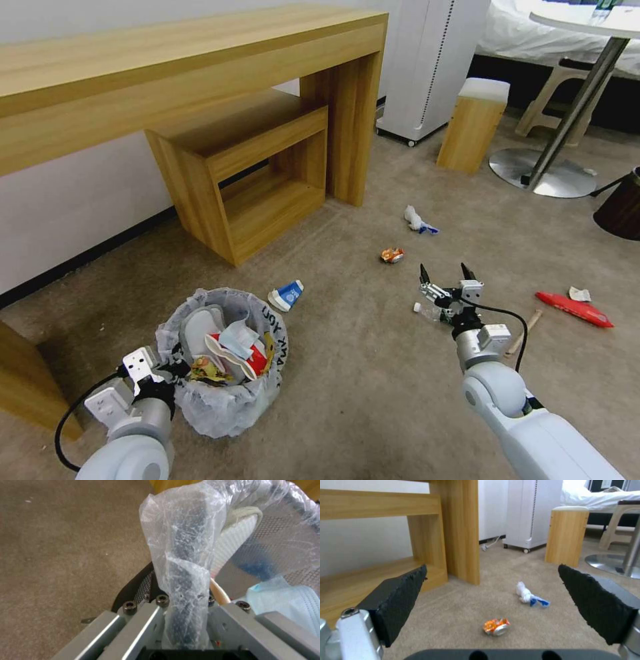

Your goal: Pick up the trash bin and place the garbage on the floor into it.

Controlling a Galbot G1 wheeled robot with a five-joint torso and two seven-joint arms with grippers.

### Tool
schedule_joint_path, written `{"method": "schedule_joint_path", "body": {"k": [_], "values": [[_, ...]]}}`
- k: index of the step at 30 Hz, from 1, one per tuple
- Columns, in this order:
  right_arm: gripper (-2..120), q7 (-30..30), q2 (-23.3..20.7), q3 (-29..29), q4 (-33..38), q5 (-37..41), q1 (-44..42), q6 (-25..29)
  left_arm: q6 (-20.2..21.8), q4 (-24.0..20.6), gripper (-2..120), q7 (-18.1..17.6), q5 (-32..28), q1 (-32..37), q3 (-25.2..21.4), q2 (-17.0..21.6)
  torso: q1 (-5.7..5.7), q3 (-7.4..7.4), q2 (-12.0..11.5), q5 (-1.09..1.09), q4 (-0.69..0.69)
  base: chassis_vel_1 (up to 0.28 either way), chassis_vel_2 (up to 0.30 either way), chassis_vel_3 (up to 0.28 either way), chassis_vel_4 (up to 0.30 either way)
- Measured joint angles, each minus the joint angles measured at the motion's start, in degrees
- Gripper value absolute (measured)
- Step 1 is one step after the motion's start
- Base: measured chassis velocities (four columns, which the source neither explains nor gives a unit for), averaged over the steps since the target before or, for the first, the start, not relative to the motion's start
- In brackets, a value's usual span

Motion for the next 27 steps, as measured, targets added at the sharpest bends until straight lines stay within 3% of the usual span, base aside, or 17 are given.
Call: {"method": "schedule_joint_path", "body": {"k": [11,27], "values": [[100,0.0,0.3,0.3,0.4,-0.6,-1.0,-0.2,1.3,-1.0,0,0.4,-3.4,1.7,-0.3,4.8,0.0,0.0,0.0,0.01,-0.01,-0.145,0.144,0.135,-0.134],[100,0.1,0.4,0.4,1.3,-1.1,-1.2,0.0,-1.3,3.5,0,2.8,-1.4,0.6,-1.5,8.7,0.0,0.01,0.0,0.02,0.01,-0.127,0.134,0.128,-0.133]]}}
